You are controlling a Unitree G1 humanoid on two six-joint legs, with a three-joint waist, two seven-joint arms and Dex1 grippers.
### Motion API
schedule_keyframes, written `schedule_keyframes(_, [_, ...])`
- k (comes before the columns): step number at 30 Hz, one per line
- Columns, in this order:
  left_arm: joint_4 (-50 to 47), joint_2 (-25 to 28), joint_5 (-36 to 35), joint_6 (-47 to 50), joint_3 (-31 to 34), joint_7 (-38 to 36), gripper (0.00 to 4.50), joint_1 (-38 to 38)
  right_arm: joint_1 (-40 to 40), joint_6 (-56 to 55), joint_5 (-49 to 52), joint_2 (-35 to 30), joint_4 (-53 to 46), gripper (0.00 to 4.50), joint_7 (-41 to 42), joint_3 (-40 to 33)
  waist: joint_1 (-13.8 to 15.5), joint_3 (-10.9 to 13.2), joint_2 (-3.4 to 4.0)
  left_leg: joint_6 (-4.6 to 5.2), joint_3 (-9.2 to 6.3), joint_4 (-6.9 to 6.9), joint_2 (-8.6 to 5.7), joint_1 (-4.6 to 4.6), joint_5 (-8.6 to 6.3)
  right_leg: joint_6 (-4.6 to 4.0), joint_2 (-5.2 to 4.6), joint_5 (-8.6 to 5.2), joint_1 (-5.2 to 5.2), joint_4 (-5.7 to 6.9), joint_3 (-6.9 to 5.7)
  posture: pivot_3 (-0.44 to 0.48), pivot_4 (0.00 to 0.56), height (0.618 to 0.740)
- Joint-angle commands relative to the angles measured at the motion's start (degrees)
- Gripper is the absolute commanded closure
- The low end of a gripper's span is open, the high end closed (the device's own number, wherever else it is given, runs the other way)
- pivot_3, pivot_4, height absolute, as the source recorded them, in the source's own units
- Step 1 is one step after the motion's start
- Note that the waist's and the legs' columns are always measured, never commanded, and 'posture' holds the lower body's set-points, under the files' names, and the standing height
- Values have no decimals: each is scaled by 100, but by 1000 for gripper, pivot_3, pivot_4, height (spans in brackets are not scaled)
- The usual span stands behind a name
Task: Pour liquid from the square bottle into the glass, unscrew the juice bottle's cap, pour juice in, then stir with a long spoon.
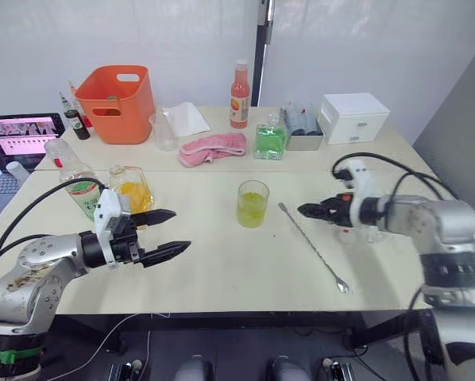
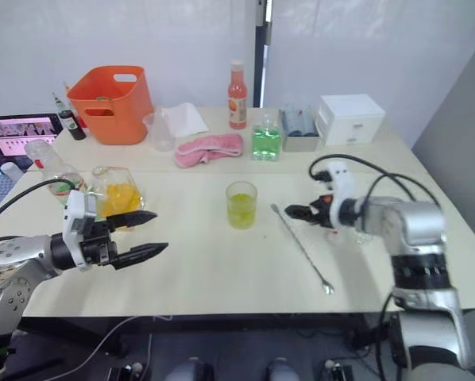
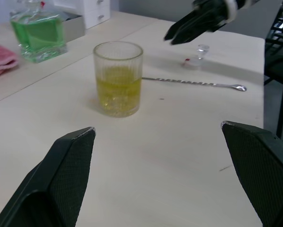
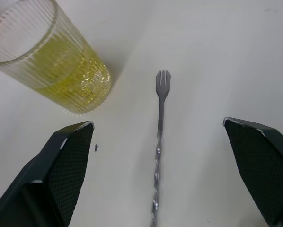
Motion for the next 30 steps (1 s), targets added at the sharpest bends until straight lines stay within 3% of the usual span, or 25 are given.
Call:
schedule_keyframes(1, [88, 67, 67, -311, 556, -36, 0, 388, 1002, -1102, 8, -127, -930, 28, 430, -521, -3, 0, 0, 0, 0, 0, 2, 3, 0, 0, 1, 0, 3, 0, 1, 0, 150, 715])
schedule_keyframes(6, [307, 38, 342, -823, 1233, -29, 0, 1286, 2388, -2395, -359, -101, -1090, 28, 293, -1436, -9, 0, -1, 0, 11, 1, 2, 8, 0, 0, -4, 0, 2, 3, 9, 0, 150, 715])
schedule_keyframes(12, [835, -34, 549, -1397, 2118, 137, 0, 1868, 3506, -2962, -324, -291, -906, 28, 728, -2304, 32, 0, -1, -1, 22, 5, 10, 28, 0, -6, -8, -5, 16, 1, 9, 0, 150, 715])
schedule_keyframes(30, [875, -76, 728, -1575, 2331, 506, 0, 2246, 3756, -3302, -476, -504, -379, 28, 816, -2415, 50, -1, -2, -2, 39, 3, 20, 38, -1, -12, -10, -9, 16, 2, 13, 0, 150, 715])
